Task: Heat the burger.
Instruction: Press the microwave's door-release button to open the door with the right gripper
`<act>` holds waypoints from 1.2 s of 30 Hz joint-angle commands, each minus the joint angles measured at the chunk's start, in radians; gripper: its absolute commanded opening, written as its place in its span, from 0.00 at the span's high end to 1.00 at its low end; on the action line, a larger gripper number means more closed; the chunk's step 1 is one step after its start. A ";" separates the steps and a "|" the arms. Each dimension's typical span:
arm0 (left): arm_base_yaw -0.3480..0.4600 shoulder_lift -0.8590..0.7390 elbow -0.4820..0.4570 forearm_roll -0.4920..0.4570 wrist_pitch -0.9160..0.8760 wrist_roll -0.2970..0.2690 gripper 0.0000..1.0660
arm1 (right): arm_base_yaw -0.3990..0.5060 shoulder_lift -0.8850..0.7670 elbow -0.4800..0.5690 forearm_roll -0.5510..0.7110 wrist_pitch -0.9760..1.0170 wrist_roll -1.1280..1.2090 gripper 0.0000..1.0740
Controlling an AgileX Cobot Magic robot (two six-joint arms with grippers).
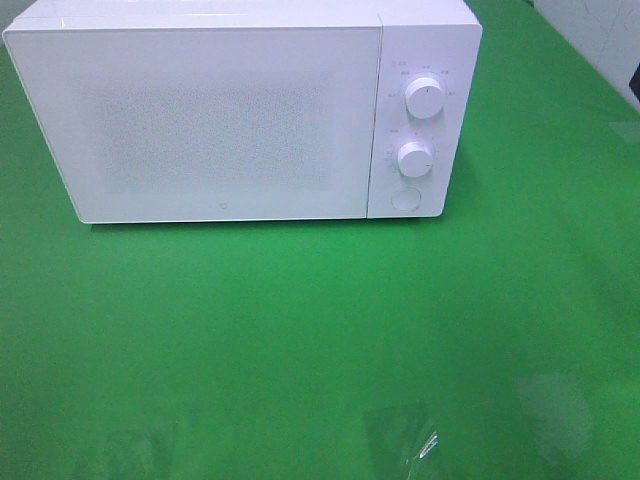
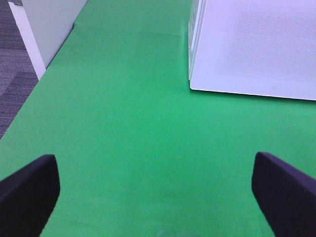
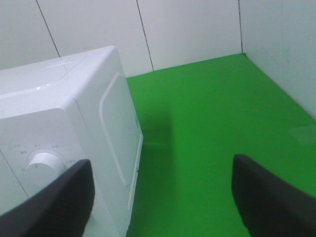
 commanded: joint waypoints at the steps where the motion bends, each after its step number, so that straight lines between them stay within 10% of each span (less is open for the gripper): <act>1: 0.000 -0.008 0.001 0.000 -0.012 -0.005 0.06 | -0.002 0.048 0.001 0.020 -0.071 -0.018 0.34; 8: 0.000 -0.008 0.001 0.000 -0.012 -0.005 0.06 | 0.058 0.164 0.041 0.181 -0.241 -0.018 0.34; 15: 0.000 -0.008 0.001 0.000 -0.012 -0.005 0.06 | 0.313 0.318 0.049 0.349 -0.404 0.152 0.34; 36: 0.000 -0.008 0.001 0.000 -0.012 -0.005 0.06 | 0.579 0.564 0.049 0.366 -0.569 0.919 0.45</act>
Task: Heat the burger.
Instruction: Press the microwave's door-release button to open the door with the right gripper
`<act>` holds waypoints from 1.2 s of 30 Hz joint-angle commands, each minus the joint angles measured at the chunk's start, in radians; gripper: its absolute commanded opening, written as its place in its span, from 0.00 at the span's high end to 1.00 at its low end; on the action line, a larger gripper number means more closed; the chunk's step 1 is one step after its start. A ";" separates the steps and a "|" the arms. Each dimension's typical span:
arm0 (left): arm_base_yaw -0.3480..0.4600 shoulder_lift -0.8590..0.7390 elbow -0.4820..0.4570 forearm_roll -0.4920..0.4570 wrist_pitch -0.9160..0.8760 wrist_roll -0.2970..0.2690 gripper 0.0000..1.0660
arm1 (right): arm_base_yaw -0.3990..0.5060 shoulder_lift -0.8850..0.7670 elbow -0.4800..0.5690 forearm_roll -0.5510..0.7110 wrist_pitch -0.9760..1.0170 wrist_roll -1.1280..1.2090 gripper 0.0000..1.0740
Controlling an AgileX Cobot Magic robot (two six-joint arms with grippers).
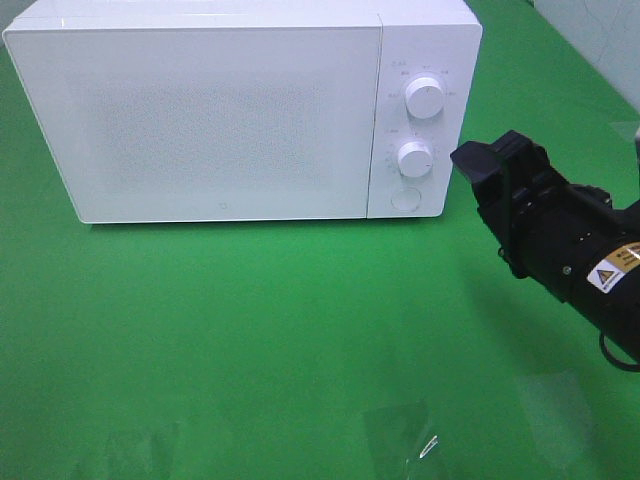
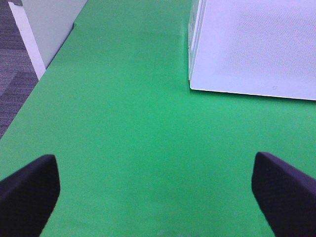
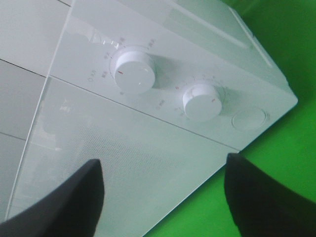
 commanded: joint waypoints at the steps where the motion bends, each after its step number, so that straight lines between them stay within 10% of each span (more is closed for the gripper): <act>1: 0.000 -0.008 0.001 0.000 -0.012 -0.005 0.06 | 0.007 0.012 0.001 -0.001 -0.013 0.142 0.45; 14: 0.000 -0.008 0.001 0.000 -0.012 -0.005 0.06 | 0.007 0.046 0.001 0.077 0.032 0.593 1.00; 36: 0.000 -0.008 0.001 0.000 -0.012 -0.005 0.06 | 0.004 0.169 -0.160 0.137 0.195 0.599 1.00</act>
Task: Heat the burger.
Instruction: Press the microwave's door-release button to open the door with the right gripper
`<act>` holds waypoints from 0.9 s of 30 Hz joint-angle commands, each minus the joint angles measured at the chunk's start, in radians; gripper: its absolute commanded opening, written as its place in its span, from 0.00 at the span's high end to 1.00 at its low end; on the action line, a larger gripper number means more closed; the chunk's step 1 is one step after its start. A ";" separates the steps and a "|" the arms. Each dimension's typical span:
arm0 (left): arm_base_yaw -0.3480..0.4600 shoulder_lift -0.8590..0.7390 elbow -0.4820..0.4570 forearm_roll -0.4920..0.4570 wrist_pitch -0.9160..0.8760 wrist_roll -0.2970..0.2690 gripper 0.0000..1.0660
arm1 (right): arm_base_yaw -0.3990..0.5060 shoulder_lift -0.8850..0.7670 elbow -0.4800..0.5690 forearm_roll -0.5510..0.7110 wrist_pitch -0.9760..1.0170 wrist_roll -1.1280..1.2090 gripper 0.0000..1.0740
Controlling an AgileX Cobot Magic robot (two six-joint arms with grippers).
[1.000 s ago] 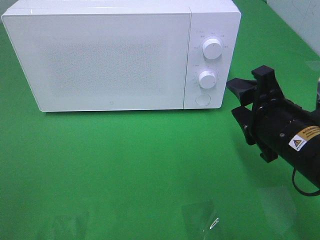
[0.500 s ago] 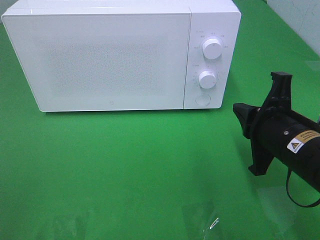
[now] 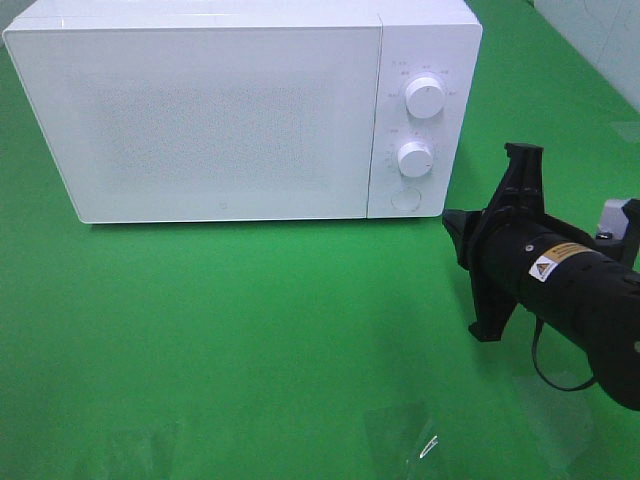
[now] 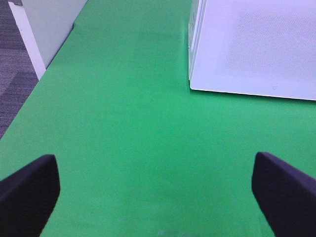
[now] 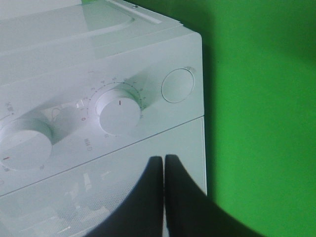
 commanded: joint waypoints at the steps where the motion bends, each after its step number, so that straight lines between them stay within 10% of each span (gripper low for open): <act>1: 0.000 -0.008 0.001 0.000 -0.012 -0.005 0.06 | -0.003 0.024 -0.033 0.011 0.005 -0.008 1.00; 27: 0.000 -0.008 0.001 -0.001 -0.012 -0.005 0.06 | -0.084 0.262 -0.339 0.059 0.138 -0.071 1.00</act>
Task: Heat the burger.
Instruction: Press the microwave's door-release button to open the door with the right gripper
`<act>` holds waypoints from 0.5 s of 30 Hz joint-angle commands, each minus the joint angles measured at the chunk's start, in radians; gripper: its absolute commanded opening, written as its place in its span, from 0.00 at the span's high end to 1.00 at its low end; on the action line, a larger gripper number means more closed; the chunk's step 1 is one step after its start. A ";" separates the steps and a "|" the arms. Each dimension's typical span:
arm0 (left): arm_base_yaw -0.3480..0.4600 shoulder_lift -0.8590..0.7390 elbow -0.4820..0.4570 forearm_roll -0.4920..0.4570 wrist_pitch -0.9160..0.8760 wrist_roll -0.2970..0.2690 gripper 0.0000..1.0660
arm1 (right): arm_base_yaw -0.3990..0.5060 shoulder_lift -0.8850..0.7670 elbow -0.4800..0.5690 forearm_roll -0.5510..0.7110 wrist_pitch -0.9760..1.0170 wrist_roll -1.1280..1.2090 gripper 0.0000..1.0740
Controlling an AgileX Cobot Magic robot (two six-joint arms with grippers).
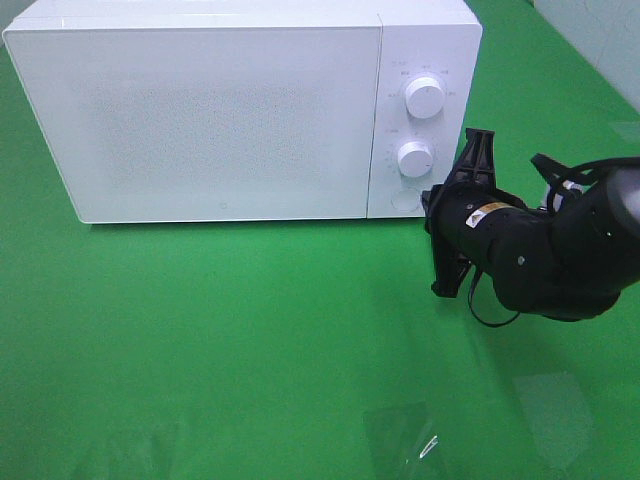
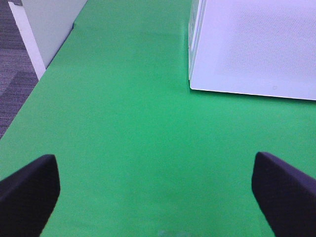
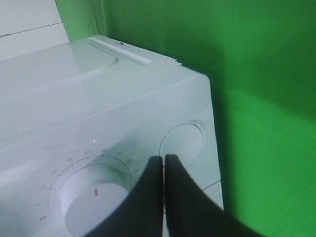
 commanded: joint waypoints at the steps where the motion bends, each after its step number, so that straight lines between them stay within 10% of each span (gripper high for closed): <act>1: 0.000 -0.008 0.001 -0.001 -0.012 -0.005 0.06 | -0.004 0.028 -0.045 -0.009 0.028 -0.027 1.00; 15: 0.000 -0.008 0.001 0.000 -0.012 -0.005 0.06 | -0.036 0.094 -0.119 -0.003 0.037 -0.053 1.00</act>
